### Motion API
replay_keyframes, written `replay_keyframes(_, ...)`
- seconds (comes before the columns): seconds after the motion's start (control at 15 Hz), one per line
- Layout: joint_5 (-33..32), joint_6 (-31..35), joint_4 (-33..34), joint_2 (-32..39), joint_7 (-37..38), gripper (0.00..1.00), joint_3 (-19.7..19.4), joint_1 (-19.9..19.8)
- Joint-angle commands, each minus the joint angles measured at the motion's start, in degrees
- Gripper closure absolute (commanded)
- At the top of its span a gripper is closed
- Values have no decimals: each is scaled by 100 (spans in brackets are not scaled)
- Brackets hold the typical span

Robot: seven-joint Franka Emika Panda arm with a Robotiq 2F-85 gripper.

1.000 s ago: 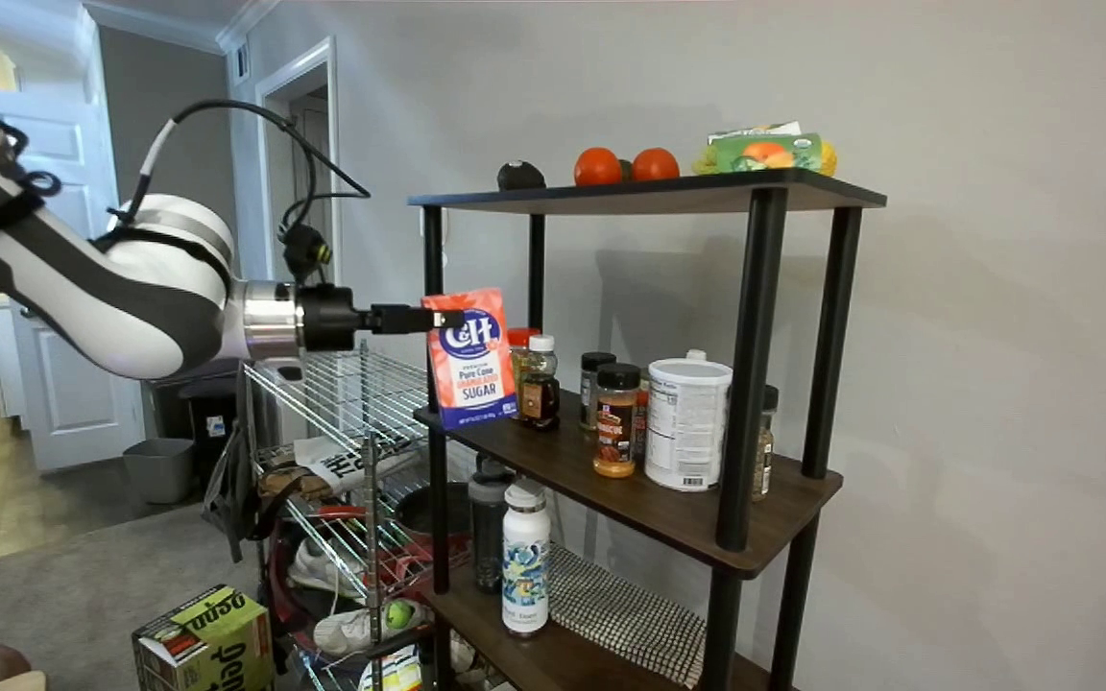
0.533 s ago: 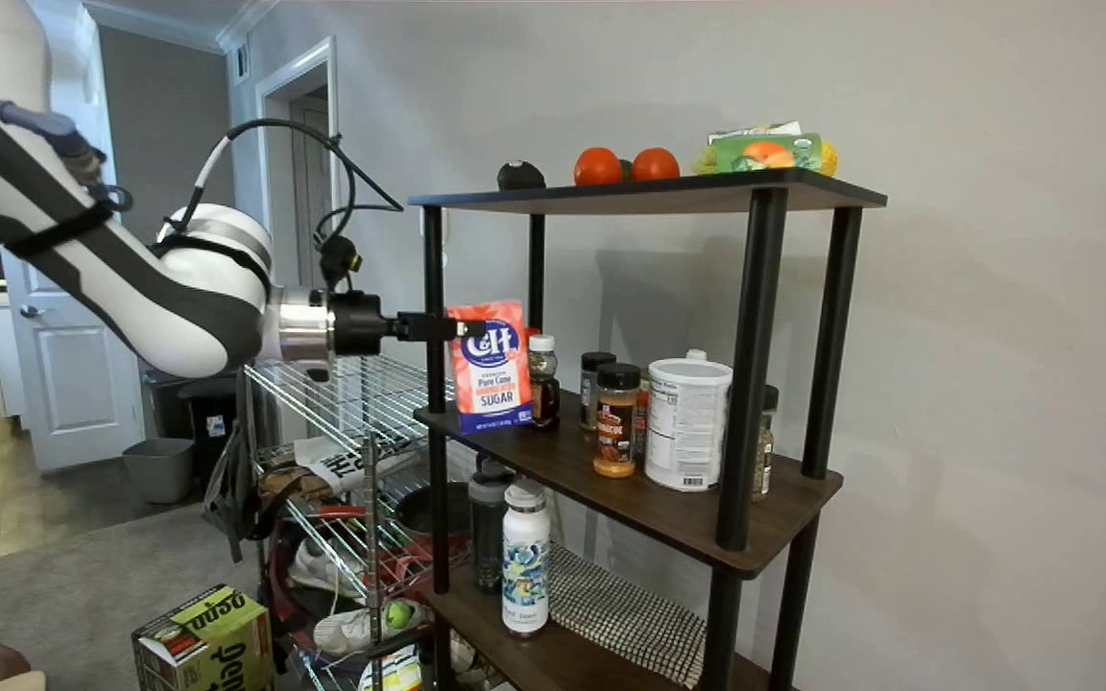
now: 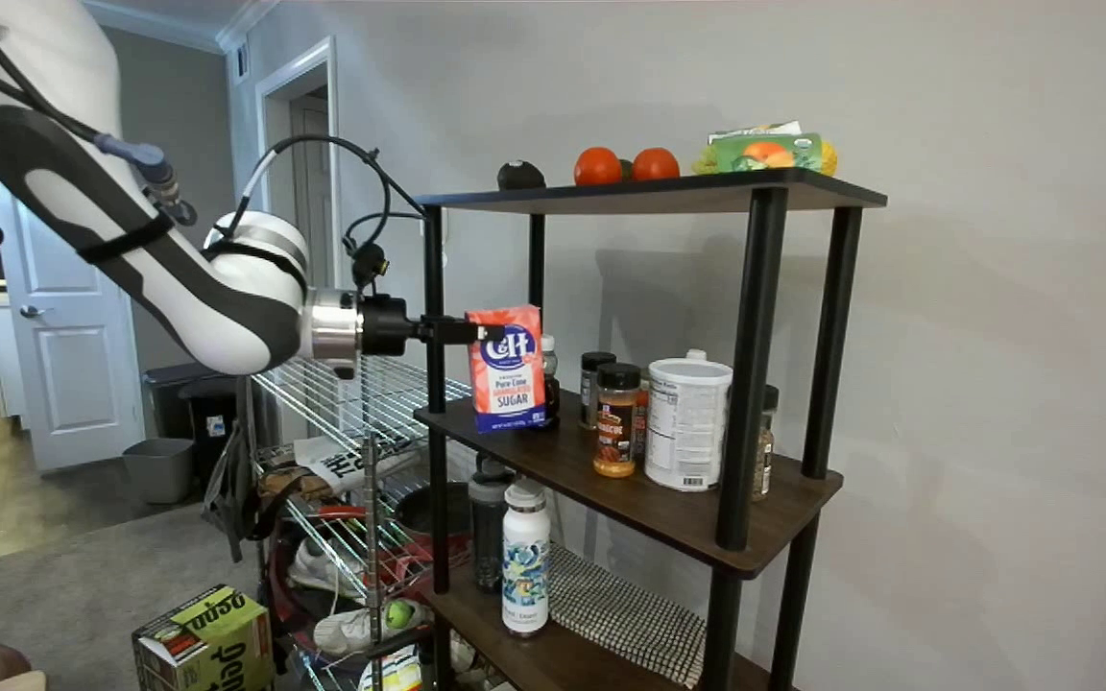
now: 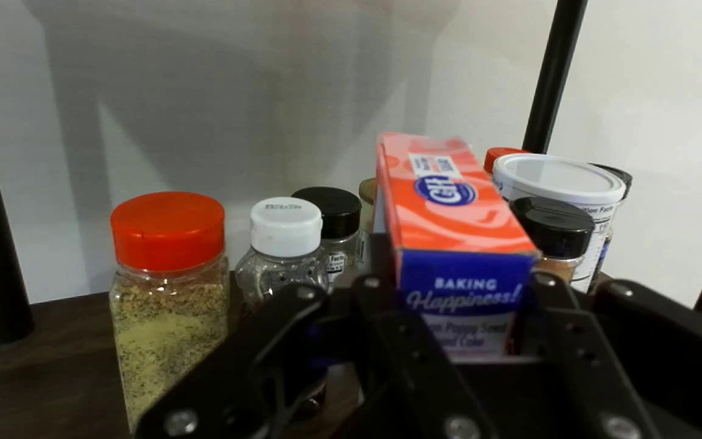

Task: Shift the orange box to the left

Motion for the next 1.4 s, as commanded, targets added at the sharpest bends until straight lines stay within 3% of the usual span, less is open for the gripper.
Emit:
replay_keyframes(0.0, -132, 208, 379, 213, -117, 88, -33, -119)
replay_keyframes(1.33, -429, 430, 936, 813, -118, 88, -196, -264)
